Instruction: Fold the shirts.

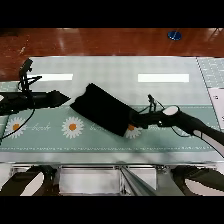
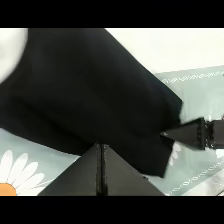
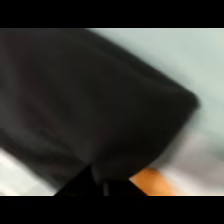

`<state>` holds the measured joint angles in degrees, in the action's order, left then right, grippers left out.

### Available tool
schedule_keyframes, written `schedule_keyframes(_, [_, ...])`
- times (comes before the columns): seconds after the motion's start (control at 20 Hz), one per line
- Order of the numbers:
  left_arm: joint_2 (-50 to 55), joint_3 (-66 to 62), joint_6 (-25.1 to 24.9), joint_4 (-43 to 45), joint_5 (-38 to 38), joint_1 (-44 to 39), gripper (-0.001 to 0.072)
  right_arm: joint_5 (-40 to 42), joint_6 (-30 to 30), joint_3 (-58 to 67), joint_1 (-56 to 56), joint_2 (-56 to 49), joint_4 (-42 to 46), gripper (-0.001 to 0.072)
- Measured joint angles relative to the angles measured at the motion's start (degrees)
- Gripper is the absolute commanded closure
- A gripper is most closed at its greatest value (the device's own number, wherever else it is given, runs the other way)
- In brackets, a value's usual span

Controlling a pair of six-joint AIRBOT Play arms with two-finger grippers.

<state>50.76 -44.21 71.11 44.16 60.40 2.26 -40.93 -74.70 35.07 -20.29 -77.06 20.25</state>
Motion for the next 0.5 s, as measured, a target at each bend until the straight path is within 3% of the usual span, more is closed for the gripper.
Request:
schedule_keyframes(0.15, [0.17, 0.00, 0.00, 0.00, 0.02, -0.04, 0.0689, -3.80, 1.64, 13.03, -0.90, -2.25, 3.87, 0.0695])
schedule_keyframes(0.5, [0.55, 0.00, 0.04, 0.00, 0.33, -0.11, 0.0689, -14.80, -13.60, 48.22, 3.32, -3.43, 31.39, 0.0695])
